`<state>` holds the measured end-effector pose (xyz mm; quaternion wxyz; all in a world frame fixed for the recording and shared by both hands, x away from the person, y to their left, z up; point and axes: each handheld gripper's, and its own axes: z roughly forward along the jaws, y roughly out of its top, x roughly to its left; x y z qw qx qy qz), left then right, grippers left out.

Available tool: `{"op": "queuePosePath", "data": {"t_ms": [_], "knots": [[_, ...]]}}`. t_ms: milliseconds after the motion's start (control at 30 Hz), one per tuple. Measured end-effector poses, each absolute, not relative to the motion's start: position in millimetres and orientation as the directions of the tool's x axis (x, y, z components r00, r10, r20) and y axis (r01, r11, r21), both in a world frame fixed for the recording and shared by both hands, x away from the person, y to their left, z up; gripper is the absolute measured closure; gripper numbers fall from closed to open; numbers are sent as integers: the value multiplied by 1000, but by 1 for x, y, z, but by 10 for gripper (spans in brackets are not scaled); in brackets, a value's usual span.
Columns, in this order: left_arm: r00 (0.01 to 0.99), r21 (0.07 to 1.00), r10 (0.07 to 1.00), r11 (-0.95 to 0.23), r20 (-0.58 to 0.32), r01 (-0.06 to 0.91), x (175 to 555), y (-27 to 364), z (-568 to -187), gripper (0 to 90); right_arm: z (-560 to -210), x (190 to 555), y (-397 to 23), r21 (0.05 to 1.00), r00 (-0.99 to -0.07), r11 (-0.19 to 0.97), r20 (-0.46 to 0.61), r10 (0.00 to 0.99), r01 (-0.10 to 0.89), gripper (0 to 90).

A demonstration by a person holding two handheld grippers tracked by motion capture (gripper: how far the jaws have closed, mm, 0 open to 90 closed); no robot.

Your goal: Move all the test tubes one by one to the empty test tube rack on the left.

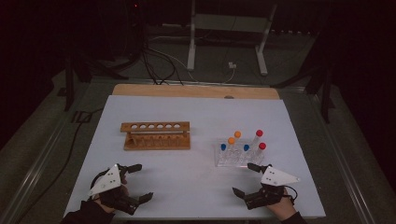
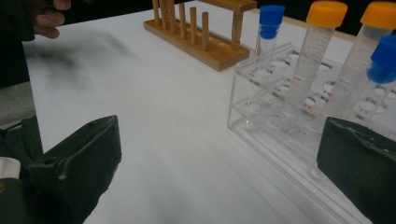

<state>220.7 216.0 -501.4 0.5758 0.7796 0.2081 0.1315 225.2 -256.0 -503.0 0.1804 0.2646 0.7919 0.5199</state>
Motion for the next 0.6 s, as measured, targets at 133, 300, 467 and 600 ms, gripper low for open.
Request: {"op": "queuePosePath", "data": {"t_ms": [133, 300, 467, 600], "knots": [[880, 953, 473, -250, -33, 170, 221, 215, -501, 4, -504, 224, -255, 911, -805, 343, -20, 593, 230, 0], [879, 954, 475, -248, -29, 166, 220, 215, -501, 5, -501, 223, -255, 906, -806, 342, -3, 592, 249, 0], [880, 955, 474, -247, -29, 164, 220, 215, -500, 5, -499, 223, -255, 901, -811, 344, 15, 585, 265, 0], [881, 955, 473, -247, -28, 163, 220, 215, -500, 5, -499, 222, -252, 884, -817, 375, 13, 576, 279, 0]]}}
